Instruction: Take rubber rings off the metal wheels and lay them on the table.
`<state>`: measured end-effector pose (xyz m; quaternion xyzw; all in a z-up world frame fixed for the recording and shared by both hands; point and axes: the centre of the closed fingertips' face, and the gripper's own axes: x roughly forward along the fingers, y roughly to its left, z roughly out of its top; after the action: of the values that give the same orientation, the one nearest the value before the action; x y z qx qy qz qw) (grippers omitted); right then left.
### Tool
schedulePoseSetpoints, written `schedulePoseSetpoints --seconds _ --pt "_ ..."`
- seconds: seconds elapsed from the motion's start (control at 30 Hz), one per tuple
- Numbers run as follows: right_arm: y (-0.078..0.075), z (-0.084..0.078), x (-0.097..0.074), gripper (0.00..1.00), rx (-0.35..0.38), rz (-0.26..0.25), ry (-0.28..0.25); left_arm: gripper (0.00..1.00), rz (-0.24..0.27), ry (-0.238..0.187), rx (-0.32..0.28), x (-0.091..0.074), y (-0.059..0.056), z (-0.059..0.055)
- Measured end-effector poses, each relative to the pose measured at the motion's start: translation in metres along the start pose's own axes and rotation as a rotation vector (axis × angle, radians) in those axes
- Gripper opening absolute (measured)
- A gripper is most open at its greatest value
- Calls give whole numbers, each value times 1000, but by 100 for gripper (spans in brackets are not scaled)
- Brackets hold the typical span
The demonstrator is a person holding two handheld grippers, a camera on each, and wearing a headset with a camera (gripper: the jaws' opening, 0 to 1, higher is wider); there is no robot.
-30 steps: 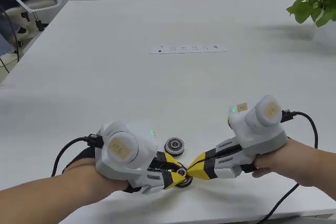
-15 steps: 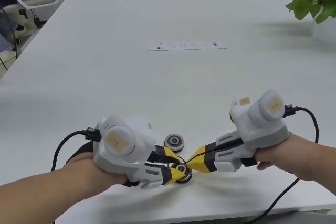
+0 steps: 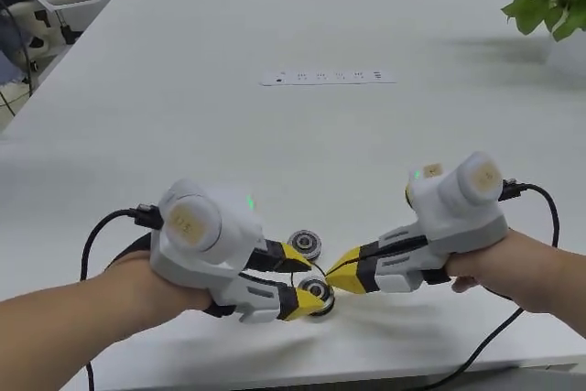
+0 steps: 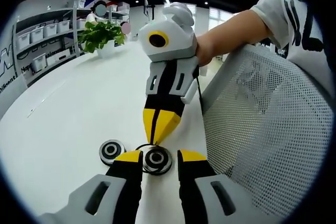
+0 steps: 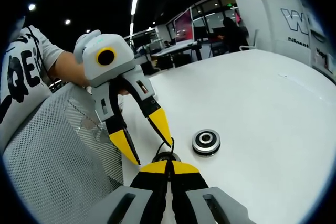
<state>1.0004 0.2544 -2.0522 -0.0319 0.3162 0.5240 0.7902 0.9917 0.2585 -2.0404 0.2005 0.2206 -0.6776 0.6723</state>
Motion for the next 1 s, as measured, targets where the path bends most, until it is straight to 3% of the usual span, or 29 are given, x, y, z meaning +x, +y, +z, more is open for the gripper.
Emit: schedulePoseSetpoints --seconds 0.4,1.0 --pt "0 0 0 0 4 6 -4 31 34 -18 -35 -18 3 0" --pt "1 4 -2 0 12 5 -22 46 100 -110 -89 -56 1 15"
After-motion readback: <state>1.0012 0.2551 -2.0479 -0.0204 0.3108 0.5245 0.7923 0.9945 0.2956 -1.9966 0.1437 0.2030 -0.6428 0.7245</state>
